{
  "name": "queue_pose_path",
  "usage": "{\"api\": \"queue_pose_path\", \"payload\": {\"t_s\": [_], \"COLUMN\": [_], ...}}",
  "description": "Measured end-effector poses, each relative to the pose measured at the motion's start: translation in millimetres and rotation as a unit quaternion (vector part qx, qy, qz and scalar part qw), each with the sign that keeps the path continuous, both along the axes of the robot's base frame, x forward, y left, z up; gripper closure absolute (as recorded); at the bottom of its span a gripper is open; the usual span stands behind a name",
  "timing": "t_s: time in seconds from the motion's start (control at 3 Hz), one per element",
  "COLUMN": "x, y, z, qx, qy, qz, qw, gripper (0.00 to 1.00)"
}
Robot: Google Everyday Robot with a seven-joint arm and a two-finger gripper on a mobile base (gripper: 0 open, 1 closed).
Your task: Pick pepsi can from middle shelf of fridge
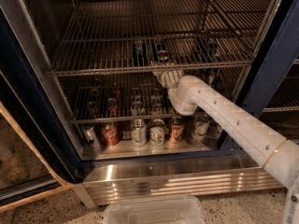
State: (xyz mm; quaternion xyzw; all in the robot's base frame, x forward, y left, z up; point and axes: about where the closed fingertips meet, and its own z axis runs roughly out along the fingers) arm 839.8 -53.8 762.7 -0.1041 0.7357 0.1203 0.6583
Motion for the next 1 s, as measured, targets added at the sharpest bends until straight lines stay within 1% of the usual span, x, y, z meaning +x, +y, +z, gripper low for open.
{"api": "queue_pose_path", "payload": {"t_s": [0.33,0.67,1.0], "x": [-34.9,-80.8,-101.2], "y": [-2.6,-4.0,2.4], "z": [30.0,56.3,53.9], "qx": [-0.006,-0.016,-0.020], "qy": [0.009,0.010,0.015], "qz": [0.025,0.041,0.060], "qw": [0.9996,0.9990,0.9979], "gripper": [1.00,1.00,1.00]}}
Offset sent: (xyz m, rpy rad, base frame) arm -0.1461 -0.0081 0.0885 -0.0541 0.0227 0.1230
